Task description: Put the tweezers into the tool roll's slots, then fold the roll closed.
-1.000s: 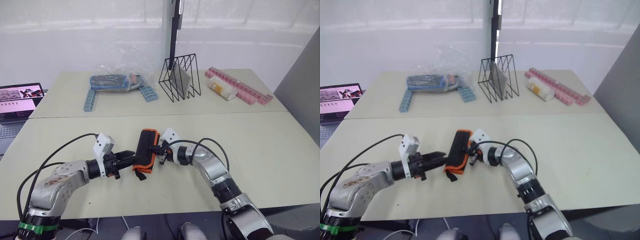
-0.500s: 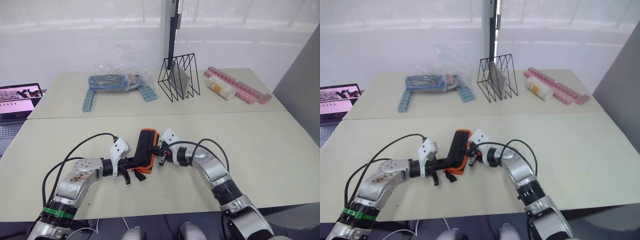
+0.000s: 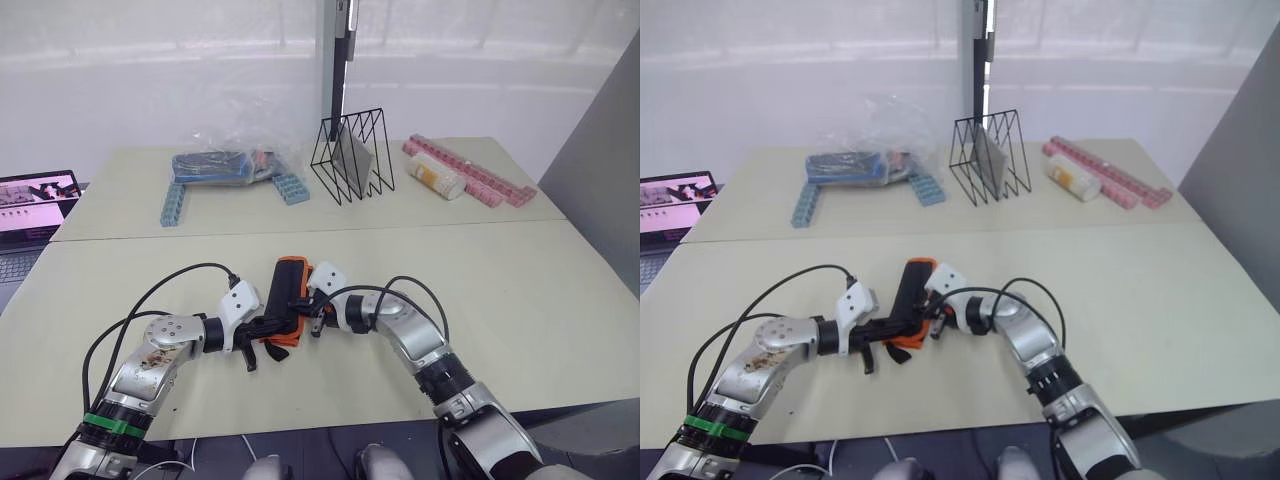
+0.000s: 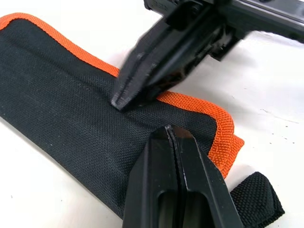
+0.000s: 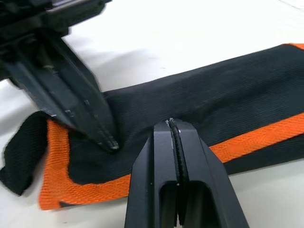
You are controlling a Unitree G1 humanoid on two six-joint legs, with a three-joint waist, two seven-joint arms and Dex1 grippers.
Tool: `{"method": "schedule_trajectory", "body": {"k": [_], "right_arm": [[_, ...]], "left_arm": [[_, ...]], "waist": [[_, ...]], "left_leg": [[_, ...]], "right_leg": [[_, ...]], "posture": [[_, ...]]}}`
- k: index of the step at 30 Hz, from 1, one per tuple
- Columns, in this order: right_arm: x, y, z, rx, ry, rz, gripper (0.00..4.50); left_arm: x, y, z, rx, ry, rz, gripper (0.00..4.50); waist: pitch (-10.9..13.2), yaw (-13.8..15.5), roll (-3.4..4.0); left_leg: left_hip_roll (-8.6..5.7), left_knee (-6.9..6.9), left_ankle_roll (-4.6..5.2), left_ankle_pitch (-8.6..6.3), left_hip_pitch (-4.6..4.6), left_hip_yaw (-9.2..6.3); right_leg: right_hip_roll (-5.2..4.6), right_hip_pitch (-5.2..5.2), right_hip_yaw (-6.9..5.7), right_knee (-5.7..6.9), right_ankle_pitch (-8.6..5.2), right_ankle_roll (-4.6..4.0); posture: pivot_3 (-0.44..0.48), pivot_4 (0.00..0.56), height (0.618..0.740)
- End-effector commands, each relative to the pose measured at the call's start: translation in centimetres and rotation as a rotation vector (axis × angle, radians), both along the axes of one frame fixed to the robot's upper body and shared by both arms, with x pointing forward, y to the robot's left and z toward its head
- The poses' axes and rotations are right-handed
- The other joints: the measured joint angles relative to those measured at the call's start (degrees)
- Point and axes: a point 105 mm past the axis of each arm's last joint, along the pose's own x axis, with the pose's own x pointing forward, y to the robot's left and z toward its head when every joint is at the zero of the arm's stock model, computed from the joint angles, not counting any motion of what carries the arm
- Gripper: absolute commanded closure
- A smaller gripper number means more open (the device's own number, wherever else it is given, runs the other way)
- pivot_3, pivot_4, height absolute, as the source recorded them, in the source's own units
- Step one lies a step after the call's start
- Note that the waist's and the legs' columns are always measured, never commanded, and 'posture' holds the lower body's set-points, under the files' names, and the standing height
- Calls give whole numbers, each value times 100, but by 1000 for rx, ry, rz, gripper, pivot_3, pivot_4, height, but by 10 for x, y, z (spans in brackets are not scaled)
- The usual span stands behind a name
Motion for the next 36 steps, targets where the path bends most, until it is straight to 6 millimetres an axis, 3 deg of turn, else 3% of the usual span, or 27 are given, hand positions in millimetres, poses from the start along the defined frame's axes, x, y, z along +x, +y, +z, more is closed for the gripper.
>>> {"method": "schedule_trajectory", "body": {"k": [1,5,16,23,25,29,36], "right_arm": [[16,-23,-30,-85,86,-154,4500],[26,-24,-29,-80,102,-193,4500],[58,-23,-20,-66,103,-292,4500],[58,-9,-8,2,74,-232,4500],[55,-3,-1,43,50,-188,4500],[43,6,35,227,-61,-78,4500],[30,-20,76,306,-219,-76,4500]], "left_arm": [[-11,10,-25,82,86,3,4478],[-12,13,-26,91,86,5,4478],[-18,15,-27,98,91,6,4478],[-19,17,-25,99,84,21,4478],[-19,18,-24,95,76,27,4478],[-15,20,-13,86,11,52,4478],[-11,31,41,-101,-118,189,4478]], "waist": [[0,-38,1],[-1,-62,5],[-15,-72,27],[-15,-91,29],[-15,-94,29],[-15,-104,29],[-12,-86,30]], "left_leg": [[0,-1,0,0,10,0],[8,-15,0,-1,71,-6],[3,-41,-1,-1,75,-5],[5,-60,-1,-1,75,-6],[4,-64,-1,-1,74,-6],[4,-70,-1,-1,45,-5],[-3,-55,-26,16,-126,2]], "right_leg": [[0,9,2,1,-1,-1],[-1,74,-1,-16,-4,-6],[-40,69,0,-22,-4,-7],[-50,65,1,-29,-5,-7],[-52,62,3,-29,-5,-7],[-53,30,4,-30,-5,-7],[-52,-143,1,42,-2,-5]], "posture": [[0,150,724],[0,150,724],[0,150,724],[0,150,724],[0,150,724],[0,150,724],[0,150,724]]}}
